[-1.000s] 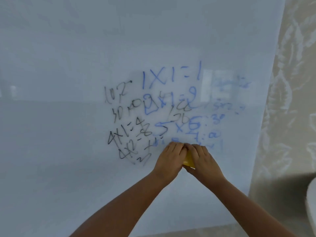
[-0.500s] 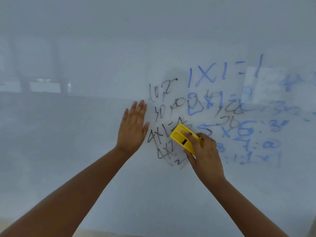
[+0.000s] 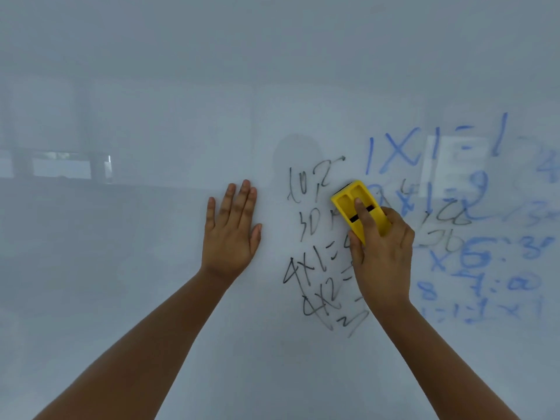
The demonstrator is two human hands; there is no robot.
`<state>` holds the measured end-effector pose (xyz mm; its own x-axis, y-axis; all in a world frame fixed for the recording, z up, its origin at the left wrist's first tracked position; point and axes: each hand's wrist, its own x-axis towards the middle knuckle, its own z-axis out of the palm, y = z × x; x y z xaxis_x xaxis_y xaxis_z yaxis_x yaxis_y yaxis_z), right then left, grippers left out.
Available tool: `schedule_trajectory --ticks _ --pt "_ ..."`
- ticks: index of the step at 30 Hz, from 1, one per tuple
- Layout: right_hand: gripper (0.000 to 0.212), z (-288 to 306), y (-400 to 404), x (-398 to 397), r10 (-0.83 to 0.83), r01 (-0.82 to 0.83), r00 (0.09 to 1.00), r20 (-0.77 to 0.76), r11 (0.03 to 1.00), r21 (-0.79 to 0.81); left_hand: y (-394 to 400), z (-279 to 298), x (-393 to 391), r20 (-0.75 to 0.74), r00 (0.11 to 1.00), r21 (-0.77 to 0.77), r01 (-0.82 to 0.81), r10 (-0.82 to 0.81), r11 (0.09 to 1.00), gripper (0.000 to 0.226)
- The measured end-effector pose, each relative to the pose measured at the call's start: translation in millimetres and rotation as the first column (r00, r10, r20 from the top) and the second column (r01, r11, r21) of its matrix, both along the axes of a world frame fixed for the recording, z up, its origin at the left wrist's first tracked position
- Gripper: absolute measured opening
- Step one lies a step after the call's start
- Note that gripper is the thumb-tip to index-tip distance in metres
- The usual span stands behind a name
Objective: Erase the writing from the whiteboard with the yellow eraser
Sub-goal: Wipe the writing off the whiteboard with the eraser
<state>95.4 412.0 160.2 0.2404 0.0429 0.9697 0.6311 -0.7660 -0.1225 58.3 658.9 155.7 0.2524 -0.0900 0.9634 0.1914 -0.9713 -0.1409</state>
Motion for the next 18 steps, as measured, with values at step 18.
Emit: schedule_trajectory --ticks 18 --pt "0.049 -9.6 33.7 -2.8 0.028 -0.032 0.999 0.034 0.993 0.111 0.1 -2.1 0.5 0.017 1.0 0.015 0.026 -0.026 1.0 0.056"
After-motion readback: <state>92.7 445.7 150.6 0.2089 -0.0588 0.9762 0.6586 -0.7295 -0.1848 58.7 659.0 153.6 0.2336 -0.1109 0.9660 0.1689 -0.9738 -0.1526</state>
